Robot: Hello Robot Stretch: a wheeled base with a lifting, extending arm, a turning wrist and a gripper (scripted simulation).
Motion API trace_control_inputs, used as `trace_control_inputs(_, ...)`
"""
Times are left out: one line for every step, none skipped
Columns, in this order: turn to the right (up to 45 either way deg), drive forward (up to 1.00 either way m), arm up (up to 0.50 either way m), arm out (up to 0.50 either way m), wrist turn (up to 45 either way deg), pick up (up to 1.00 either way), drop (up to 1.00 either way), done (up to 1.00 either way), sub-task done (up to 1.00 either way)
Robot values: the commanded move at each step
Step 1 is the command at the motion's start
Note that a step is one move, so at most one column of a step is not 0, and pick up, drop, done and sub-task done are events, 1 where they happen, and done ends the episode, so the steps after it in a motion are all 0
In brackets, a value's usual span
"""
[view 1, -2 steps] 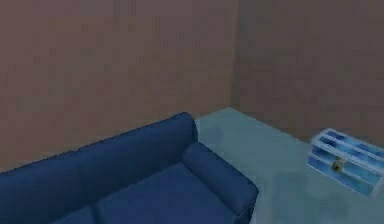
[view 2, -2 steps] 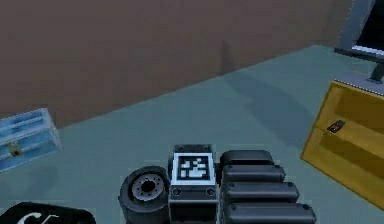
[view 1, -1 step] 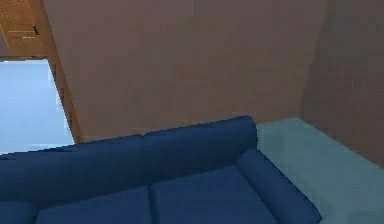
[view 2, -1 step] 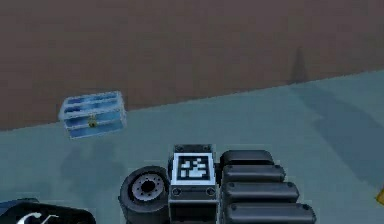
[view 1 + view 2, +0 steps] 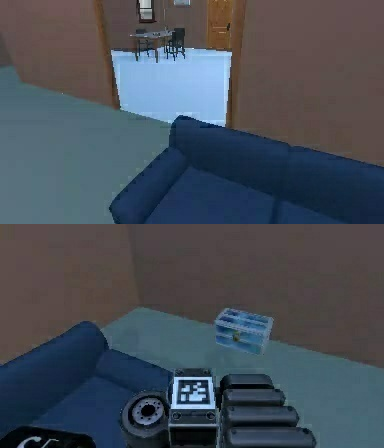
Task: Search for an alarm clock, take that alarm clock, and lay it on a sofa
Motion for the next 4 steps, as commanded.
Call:
trace_control_inputs(-45.0, 0.00, 0.00, 0.00, 0.0, 0.00, 0.00, 0.00, 0.00)
trace_control_inputs(0.0, 0.95, 0.00, 0.00, 0.0, 0.00, 0.00, 0.00, 0.00)
trace_control_inputs(18.0, 0.00, 0.00, 0.00, 0.0, 0.00, 0.00, 0.00, 0.00)
trace_control_inputs(0.0, 0.20, 0.00, 0.00, 0.0, 0.00, 0.00, 0.00, 0.00)
